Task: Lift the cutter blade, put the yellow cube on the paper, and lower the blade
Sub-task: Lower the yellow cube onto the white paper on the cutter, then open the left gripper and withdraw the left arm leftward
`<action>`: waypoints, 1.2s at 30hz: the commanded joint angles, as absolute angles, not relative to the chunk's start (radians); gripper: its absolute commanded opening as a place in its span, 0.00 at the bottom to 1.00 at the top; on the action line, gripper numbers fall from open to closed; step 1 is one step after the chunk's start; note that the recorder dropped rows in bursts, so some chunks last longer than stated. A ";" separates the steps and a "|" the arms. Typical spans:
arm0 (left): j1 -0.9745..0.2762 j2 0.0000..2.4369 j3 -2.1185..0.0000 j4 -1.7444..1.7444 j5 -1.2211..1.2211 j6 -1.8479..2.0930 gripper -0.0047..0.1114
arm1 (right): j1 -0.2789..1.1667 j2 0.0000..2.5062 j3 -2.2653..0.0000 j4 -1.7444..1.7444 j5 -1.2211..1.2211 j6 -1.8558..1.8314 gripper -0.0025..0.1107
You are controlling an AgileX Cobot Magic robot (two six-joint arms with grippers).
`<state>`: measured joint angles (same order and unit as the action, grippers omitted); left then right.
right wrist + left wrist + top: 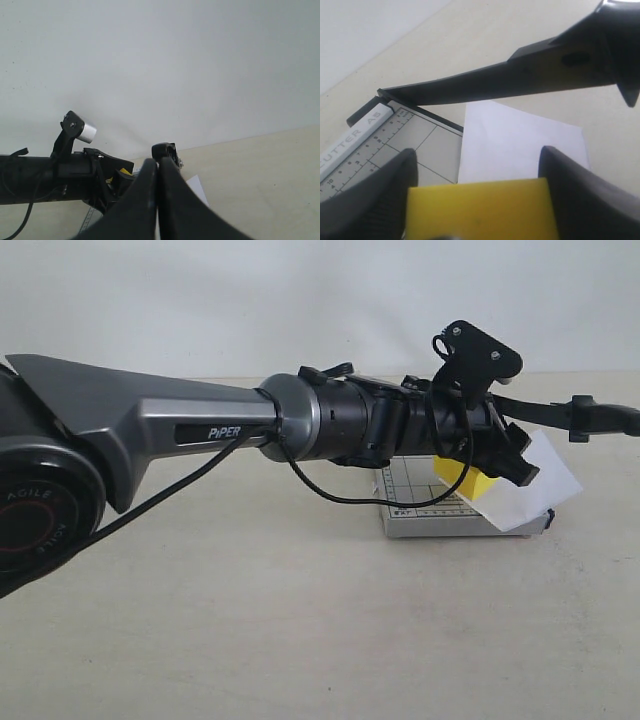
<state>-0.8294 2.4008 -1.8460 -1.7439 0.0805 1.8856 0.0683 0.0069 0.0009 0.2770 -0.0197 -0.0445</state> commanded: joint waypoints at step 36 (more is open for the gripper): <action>-0.838 2.282 -1.853 -1.744 0.049 1.867 0.60 | 0.070 0.000 0.000 0.278 -0.027 -0.047 0.02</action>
